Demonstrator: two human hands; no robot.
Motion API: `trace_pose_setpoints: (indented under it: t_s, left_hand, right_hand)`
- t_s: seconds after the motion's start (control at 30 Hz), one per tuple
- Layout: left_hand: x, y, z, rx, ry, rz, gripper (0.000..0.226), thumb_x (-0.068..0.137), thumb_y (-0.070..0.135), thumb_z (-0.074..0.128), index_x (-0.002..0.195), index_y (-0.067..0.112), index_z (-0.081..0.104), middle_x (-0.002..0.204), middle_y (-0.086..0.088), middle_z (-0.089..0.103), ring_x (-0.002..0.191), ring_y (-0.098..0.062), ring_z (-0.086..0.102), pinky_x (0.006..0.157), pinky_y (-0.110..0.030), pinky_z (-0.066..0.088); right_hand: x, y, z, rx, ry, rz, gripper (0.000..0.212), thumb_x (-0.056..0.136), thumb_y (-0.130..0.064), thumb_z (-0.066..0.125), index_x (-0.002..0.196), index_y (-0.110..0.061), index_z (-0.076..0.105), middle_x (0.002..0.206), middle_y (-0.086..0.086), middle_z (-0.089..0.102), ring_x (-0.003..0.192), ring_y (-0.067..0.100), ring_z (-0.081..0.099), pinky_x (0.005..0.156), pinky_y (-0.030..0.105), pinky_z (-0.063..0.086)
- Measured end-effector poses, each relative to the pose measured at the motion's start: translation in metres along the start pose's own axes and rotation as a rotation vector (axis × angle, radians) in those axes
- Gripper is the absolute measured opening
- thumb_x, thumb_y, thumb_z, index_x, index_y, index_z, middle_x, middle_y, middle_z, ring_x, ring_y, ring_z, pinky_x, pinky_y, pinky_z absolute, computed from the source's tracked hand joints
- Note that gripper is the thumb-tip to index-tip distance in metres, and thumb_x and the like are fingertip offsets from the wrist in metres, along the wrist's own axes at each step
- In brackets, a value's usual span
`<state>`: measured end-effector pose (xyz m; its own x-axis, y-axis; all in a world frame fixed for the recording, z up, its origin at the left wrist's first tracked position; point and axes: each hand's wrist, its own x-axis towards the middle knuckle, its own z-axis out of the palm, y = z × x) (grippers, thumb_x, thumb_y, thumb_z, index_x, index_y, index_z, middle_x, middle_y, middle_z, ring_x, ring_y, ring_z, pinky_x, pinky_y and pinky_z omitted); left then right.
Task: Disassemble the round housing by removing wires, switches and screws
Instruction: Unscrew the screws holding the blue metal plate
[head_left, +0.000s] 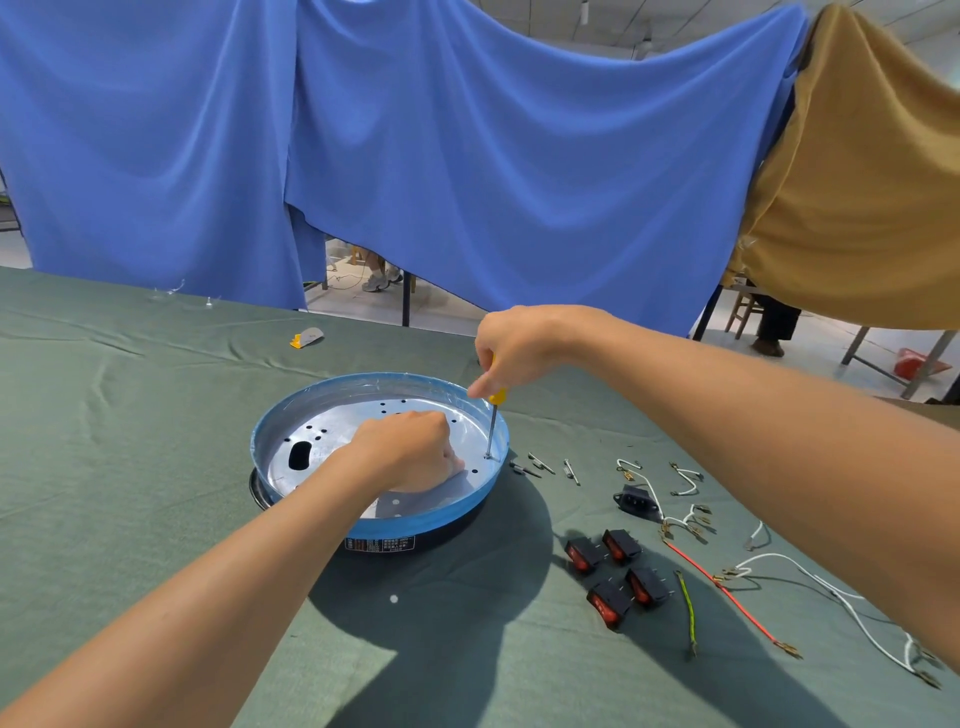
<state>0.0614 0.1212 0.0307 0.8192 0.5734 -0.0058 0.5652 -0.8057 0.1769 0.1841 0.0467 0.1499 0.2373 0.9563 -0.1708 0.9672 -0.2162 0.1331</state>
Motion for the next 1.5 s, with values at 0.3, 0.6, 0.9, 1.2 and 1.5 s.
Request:
trace_pose_setpoints:
  t_s: [0.3,0.6,0.9,1.2,1.5]
  left_hand:
    - [0.000,0.001,0.000,-0.004,0.003,0.005,0.035,0.096,0.044,0.052,0.106,0.016,0.071,0.111,0.007,0.070,0.093,-0.020,0.061,0.064,-0.030,0.042]
    - [0.000,-0.001,0.000,-0.007,-0.005,0.001,0.036,0.096,0.045,0.052,0.108,0.017,0.071,0.114,0.007,0.070,0.095,-0.020,0.062,0.078,-0.039,0.053]
    - [0.001,-0.001,0.000,-0.013,-0.008,0.001,0.035,0.095,0.044,0.052,0.104,0.017,0.072,0.109,0.007,0.071,0.092,-0.020,0.062,0.073,-0.036,0.051]
    - [0.000,-0.001,-0.001,-0.036,-0.023,-0.003,0.035,0.095,0.044,0.053,0.105,0.016,0.071,0.110,0.005,0.071,0.092,-0.020,0.063,0.083,-0.044,0.055]
    - [-0.001,0.000,0.000,-0.030,-0.019,-0.015,0.036,0.095,0.045,0.053,0.105,0.016,0.071,0.112,0.005,0.071,0.093,-0.021,0.062,0.083,-0.042,0.054]
  right_hand:
    - [0.003,-0.001,0.000,-0.002,0.013,0.054,0.030,0.089,-0.030,0.061,0.066,-0.011,0.067,0.056,0.000,0.060,0.057,0.018,0.052,0.052,0.024,0.041]
    - [0.005,0.002,-0.005,0.061,-0.060,-0.049,0.009,0.084,-0.027,0.071,0.088,-0.019,0.072,0.082,0.005,0.062,0.066,0.020,0.052,0.050,0.024,0.044]
    - [0.004,0.000,-0.001,-0.050,0.045,-0.005,0.026,0.088,-0.033,0.065,0.074,-0.011,0.066,0.068,0.000,0.061,0.065,0.019,0.052,0.051,0.024,0.039]
    - [0.003,0.001,-0.002,-0.022,-0.006,0.079,0.056,0.093,-0.055,0.046,0.067,-0.009,0.065,0.057,0.001,0.059,0.051,0.019,0.049,0.049,0.024,0.037]
    - [0.003,0.008,-0.003,0.129,-0.033,-0.045,0.009,0.084,-0.023,0.072,0.079,-0.026,0.065,0.083,-0.002,0.062,0.073,0.017,0.058,0.057,0.027,0.048]
